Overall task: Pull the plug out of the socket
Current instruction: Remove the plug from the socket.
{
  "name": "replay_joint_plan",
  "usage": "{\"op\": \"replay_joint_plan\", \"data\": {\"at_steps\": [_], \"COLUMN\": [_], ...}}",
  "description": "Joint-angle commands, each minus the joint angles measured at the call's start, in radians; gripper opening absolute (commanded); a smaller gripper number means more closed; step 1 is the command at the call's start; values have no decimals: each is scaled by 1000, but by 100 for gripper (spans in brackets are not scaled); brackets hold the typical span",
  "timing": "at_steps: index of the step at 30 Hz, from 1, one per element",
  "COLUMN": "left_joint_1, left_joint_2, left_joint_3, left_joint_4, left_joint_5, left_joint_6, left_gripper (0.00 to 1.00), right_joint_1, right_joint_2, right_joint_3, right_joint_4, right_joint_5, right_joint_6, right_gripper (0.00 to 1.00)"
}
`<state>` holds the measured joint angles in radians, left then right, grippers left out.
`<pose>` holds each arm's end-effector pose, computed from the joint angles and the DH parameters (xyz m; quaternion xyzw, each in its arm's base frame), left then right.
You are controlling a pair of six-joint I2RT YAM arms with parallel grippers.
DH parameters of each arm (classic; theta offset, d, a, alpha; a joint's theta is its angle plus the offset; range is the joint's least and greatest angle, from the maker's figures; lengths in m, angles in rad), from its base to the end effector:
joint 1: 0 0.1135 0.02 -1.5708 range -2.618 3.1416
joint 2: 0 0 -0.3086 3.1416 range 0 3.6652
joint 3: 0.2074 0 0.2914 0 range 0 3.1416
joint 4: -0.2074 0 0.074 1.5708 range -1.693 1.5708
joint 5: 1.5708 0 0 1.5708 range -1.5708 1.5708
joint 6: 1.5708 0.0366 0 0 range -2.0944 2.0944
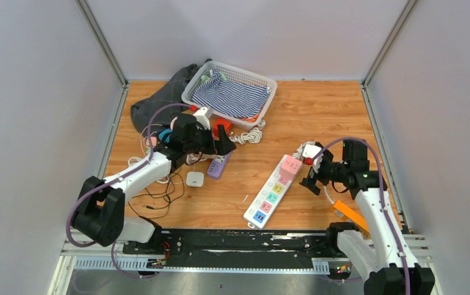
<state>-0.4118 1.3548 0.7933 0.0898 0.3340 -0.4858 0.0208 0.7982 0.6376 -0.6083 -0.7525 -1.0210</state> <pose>0.2920 -0.1406 0.2645 0.0557 0.8435 -0.3512 0.4025 0.1675 0.0285 0.2781 -0.5505 0.6714 0.1228 0.4808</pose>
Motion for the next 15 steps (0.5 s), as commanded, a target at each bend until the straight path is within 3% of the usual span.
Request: {"op": "replay_joint_plan", "data": {"at_steps": [1, 7, 11, 15], "left_joint_1": [-181, -475, -557, -635], "left_joint_2": [-72, -70, 41, 96], "left_joint_3": [14, -21, -22, 3], "left_joint_4": [24, 25, 28, 27], "left_joint_5": [-4, -317, -458, -561], "left_joint_6": [106, 224, 158, 150], "left_gripper": [100, 100, 100, 100], "right_joint_1": [-7, 27, 31, 30], "right_joint_2": [72, 205, 247, 222], "right_joint_3": [121, 197, 202, 175], "right_joint_4": [-95, -73, -48, -41], "right_joint_5": [-127, -44, 51, 43], "right_joint_6": [107, 206, 279, 280], "right_gripper": [100, 100, 100, 100]}}
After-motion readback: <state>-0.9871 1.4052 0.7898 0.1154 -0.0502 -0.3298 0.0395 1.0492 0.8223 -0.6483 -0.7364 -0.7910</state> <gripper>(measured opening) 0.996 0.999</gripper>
